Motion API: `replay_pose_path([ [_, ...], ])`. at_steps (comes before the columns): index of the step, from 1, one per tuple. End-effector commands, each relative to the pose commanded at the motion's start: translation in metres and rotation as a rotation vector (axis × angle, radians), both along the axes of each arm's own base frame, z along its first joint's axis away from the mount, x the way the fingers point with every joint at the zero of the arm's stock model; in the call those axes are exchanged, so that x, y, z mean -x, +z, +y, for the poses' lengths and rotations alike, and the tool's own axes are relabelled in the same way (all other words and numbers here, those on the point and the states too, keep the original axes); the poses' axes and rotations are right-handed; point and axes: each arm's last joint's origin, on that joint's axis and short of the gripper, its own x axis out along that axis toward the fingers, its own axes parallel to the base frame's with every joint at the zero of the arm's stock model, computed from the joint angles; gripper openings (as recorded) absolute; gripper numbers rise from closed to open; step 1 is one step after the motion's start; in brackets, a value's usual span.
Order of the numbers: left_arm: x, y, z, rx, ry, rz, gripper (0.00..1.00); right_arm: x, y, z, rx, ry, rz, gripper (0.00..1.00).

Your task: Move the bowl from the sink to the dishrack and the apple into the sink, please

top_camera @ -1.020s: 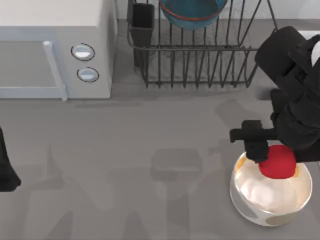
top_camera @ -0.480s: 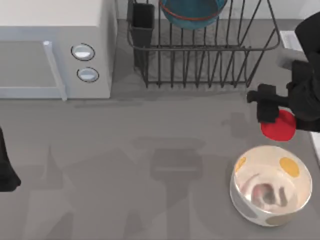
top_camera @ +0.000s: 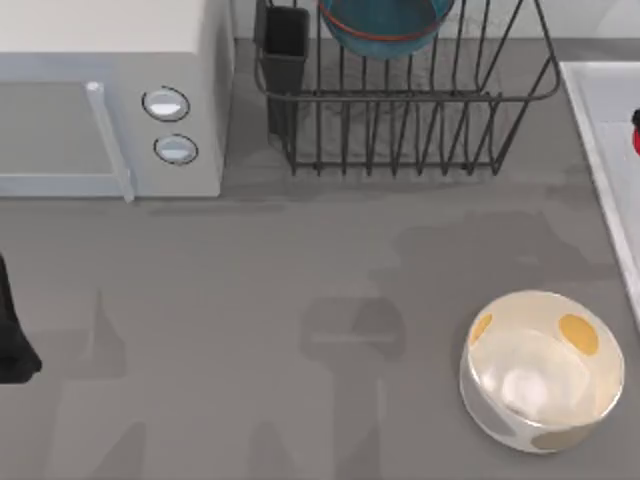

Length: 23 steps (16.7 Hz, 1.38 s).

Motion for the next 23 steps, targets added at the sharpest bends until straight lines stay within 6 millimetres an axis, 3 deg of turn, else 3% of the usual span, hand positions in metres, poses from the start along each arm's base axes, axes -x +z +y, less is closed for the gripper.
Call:
replay_pose_path([
  [5, 0.0, 0.0, 0.0, 0.0, 0.0, 0.0, 1.0, 0.027, 0.008, -0.076, 0.148, -0.082, -0.396, 0.0],
  [9, 0.0, 0.0, 0.0, 0.0, 0.0, 0.0, 1.0, 0.057, 0.02, -0.109, 0.301, -0.126, -0.587, 0.0],
  [12, 0.0, 0.0, 0.0, 0.0, 0.0, 0.0, 1.0, 0.068, 0.024, -0.117, 0.359, -0.14, -0.641, 0.0],
  [18, 0.0, 0.0, 0.0, 0.0, 0.0, 0.0, 1.0, 0.066, 0.024, -0.117, 0.354, -0.139, -0.638, 0.0],
  [20, 0.0, 0.0, 0.0, 0.0, 0.0, 0.0, 1.0, 0.065, 0.015, -0.119, 0.351, -0.143, -0.63, 0.0],
  [23, 0.0, 0.0, 0.0, 0.0, 0.0, 0.0, 1.0, 0.059, -0.015, -0.125, 0.343, -0.146, -0.612, 0.0],
])
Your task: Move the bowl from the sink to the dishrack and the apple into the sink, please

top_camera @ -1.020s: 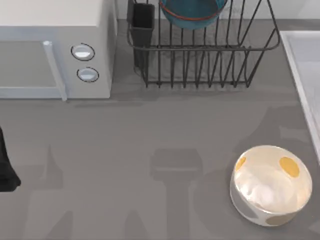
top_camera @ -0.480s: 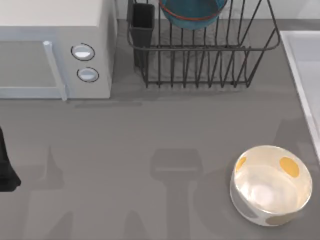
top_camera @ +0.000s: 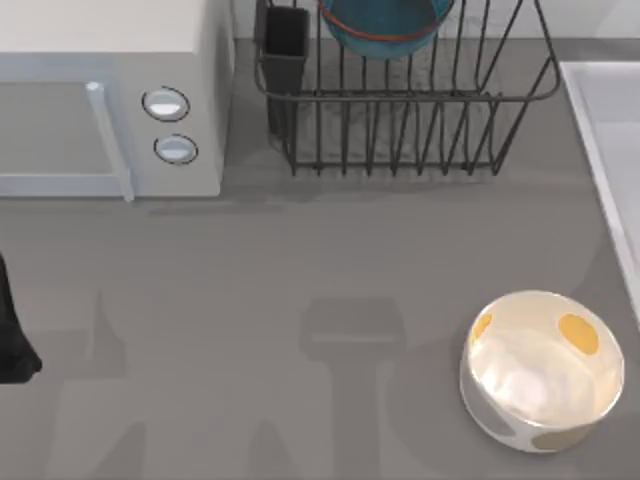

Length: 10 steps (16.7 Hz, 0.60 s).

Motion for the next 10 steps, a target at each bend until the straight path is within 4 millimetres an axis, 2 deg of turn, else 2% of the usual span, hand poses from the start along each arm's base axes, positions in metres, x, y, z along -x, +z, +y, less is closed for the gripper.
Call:
replay_pose_path([
  [6, 0.0, 0.0, 0.0, 0.0, 0.0, 0.0, 1.0, -0.002, -0.073, -0.001, 0.027, 0.003, -0.039, 0.0],
  [10, 0.0, 0.0, 0.0, 0.0, 0.0, 0.0, 1.0, 0.007, -0.105, 0.006, 0.023, 0.005, -0.031, 0.0],
])
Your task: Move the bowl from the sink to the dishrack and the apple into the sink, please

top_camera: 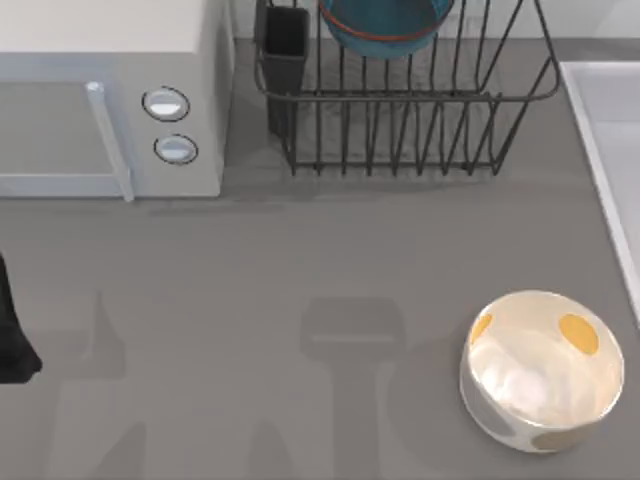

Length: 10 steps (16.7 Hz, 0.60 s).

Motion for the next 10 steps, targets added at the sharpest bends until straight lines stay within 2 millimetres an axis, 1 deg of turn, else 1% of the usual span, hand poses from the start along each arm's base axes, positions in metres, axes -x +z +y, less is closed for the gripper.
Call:
replay_pose_path([
  [2, 0.0, 0.0, 0.0, 0.0, 0.0, 0.0, 1.0, 0.0018, -0.0052, 0.0014, -0.002, 0.0, 0.004, 0.0],
  [6, 0.0, 0.0, 0.0, 0.0, 0.0, 0.0, 1.0, 0.0018, -0.0052, 0.0014, -0.002, 0.0, 0.004, 0.0],
  [10, 0.0, 0.0, 0.0, 0.0, 0.0, 0.0, 1.0, 0.0018, -0.0052, 0.0014, -0.002, 0.0, 0.004, 0.3],
])
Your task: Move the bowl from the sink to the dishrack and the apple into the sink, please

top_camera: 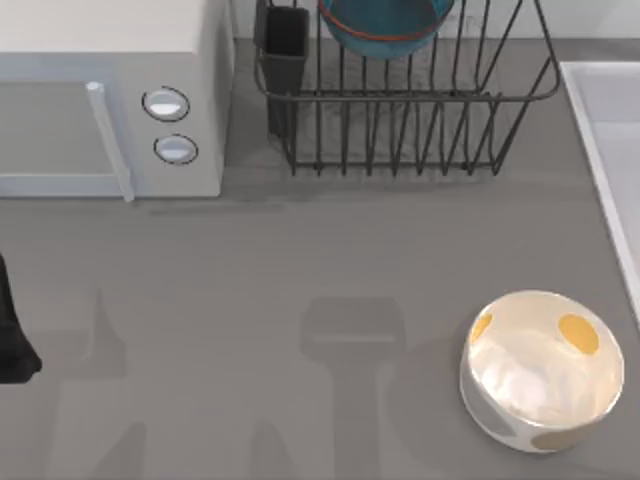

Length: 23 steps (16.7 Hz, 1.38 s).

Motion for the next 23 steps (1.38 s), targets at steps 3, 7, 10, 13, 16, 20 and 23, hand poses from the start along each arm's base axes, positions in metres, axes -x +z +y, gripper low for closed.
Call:
replay_pose_path([
  [3, 0.0, 0.0, 0.0, 0.0, 0.0, 0.0, 1.0, 0.0, 0.0, 0.0, 0.0, 0.0, 0.0, 0.53],
  [7, 0.0, 0.0, 0.0, 0.0, 0.0, 0.0, 1.0, 0.0, 0.0, 0.0, 0.0, 0.0, 0.0, 0.83],
  [10, 0.0, 0.0, 0.0, 0.0, 0.0, 0.0, 1.0, 0.0, 0.0, 0.0, 0.0, 0.0, 0.0, 1.0],
  [13, 0.0, 0.0, 0.0, 0.0, 0.0, 0.0, 1.0, 0.0, 0.0, 0.0, 0.0, 0.0, 0.0, 1.0],
  [16, 0.0, 0.0, 0.0, 0.0, 0.0, 0.0, 1.0, 0.0, 0.0, 0.0, 0.0, 0.0, 0.0, 1.0],
  [20, 0.0, 0.0, 0.0, 0.0, 0.0, 0.0, 1.0, 0.0002, 0.0008, 0.0007, -0.003, -0.001, 0.005, 1.0],
  [23, 0.0, 0.0, 0.0, 0.0, 0.0, 0.0, 1.0, 0.0029, 0.0095, 0.0089, -0.028, -0.005, 0.045, 1.0],
])
